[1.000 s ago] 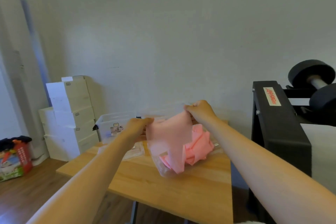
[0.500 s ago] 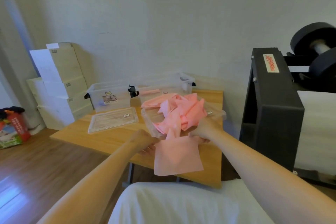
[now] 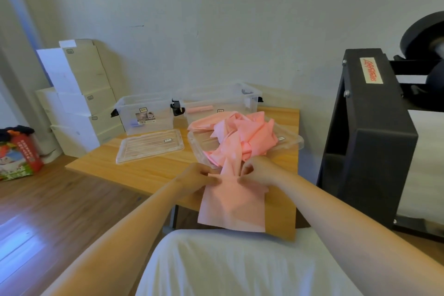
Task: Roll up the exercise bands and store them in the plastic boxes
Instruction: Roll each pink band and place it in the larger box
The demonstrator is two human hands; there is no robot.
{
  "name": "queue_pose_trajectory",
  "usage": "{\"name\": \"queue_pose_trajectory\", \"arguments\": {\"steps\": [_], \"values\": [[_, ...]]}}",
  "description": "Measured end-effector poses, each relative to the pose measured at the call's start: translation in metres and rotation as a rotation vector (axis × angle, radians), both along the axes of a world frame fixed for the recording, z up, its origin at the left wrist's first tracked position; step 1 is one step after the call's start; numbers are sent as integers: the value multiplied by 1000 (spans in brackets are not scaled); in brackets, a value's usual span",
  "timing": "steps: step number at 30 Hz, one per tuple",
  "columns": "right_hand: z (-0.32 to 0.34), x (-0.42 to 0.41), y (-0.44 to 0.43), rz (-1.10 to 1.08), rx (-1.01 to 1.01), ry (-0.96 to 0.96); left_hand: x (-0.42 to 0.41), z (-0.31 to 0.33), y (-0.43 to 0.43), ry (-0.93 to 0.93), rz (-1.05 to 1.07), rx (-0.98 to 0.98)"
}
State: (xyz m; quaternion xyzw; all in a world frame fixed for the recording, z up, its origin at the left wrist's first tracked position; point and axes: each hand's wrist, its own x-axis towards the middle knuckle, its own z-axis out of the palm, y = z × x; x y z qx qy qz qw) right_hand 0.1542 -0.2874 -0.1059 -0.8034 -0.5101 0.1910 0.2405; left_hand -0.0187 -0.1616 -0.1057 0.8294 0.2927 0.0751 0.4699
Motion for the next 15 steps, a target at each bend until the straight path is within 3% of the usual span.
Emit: {"name": "queue_pose_trajectory", "arguments": {"steps": [6,11,15], "values": [[37,11,-7,-10,159,178,-3,32,19,-108,4,-62],[91,25,10,-11,322,103,11,89,25,-384,11,-288],[158,28,18,39,545,130,13,146,27,-522,-96,-320]]}}
